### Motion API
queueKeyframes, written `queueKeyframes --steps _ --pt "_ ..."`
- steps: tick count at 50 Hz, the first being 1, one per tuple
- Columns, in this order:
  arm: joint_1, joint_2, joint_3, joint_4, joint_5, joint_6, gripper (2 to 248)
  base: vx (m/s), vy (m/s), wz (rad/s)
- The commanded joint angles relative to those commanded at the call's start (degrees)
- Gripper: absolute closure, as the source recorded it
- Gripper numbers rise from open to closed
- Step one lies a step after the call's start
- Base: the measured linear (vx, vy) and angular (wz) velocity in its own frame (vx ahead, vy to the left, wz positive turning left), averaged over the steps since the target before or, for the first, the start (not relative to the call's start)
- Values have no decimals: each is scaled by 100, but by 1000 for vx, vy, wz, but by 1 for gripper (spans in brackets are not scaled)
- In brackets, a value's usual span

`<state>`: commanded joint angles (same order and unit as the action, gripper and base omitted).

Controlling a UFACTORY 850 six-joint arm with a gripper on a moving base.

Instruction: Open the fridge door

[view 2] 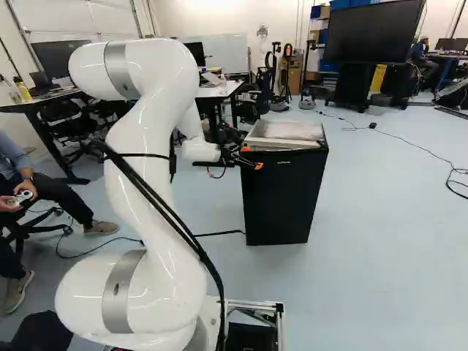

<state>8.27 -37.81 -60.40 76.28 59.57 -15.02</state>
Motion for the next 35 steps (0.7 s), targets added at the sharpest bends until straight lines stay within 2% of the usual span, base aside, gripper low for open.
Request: queueKeyframes --steps 24,35 --pt "-82 377 604 576 556 0 3 0 0 0" --pt "-141 548 881 633 608 0 3 0 0 0"
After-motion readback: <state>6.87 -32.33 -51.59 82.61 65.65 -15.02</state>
